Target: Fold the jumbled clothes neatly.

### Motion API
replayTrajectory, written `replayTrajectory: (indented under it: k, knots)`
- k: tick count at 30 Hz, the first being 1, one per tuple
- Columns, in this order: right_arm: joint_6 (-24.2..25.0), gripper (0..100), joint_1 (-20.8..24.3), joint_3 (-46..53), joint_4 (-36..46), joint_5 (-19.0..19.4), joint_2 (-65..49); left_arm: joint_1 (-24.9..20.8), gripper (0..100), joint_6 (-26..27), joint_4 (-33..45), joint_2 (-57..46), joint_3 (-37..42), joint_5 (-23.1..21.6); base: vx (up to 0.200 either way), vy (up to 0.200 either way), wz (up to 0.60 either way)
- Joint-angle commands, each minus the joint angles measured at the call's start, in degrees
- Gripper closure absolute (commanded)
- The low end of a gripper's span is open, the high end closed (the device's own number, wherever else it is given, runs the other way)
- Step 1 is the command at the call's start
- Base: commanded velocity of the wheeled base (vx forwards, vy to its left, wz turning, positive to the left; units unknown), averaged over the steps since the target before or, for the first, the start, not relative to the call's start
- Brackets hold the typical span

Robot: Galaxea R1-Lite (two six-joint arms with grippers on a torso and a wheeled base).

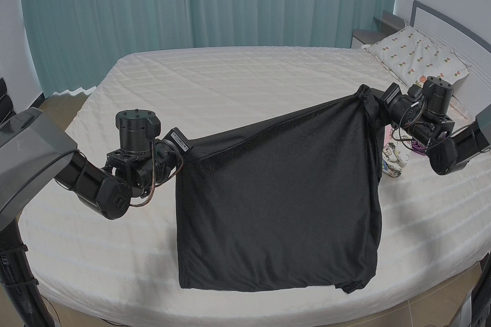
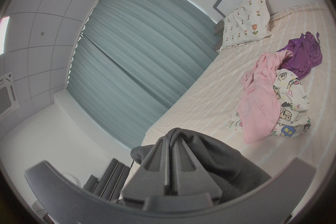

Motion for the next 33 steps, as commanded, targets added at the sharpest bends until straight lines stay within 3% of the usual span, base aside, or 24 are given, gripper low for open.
replayTrajectory:
  k: [1,6,7,12,17,19,27,28,33]
  knots:
    - [-0.2,100,1.1,-4.1,-2.1,-4.2,8.7,1.2,100,0.0,-0.1,6.3,-4.9,0.8,0.0,0.0,0.0]
    - [-0.3,100,2.8,-6.9,-3.1,-6.8,13.8,1.5,100,0.0,-0.3,10.7,-7.3,1.4,0.0,0.0,0.0]
    - [-0.3,0,3.0,-7.3,-3.1,-7.0,14.9,1.5,0,0.0,-0.4,11.4,-8.0,2.1,0.0,0.0,0.0]
    - [-0.3,0,3.1,-10.1,-3.4,-8.7,18.3,2.8,0,-1.6,-1.6,15.1,-11.5,4.1,0.0,0.0,0.0]
    - [-2.9,0,2.6,-14.9,-2.4,-14.1,23.7,4.9,0,-1.5,-4.8,18.1,-13.9,8.1,0.0,0.0,0.0]
    - [-3.1,0,2.3,-14.5,-1.2,-14.4,23.6,5.7,0,-1.5,-4.7,18.0,-14.2,8.1,0.0,0.0,0.0]
    - [-3.2,0,0.7,-10.6,2.4,-14.2,22.1,8.0,0,0.4,-4.4,17.4,-13.8,8.0,0.0,0.0,0.0]
    - [-3.7,0,0.1,-3.9,2.4,-11.5,19.0,8.6,0,0.3,-4.0,14.9,-9.6,7.4,0.0,0.0,0.0]
    - [-3.7,0,-1.4,8.9,1.9,-7.2,12.8,8.0,0,0.1,-4.8,7.3,3.4,2.5,0.0,0.0,0.0]
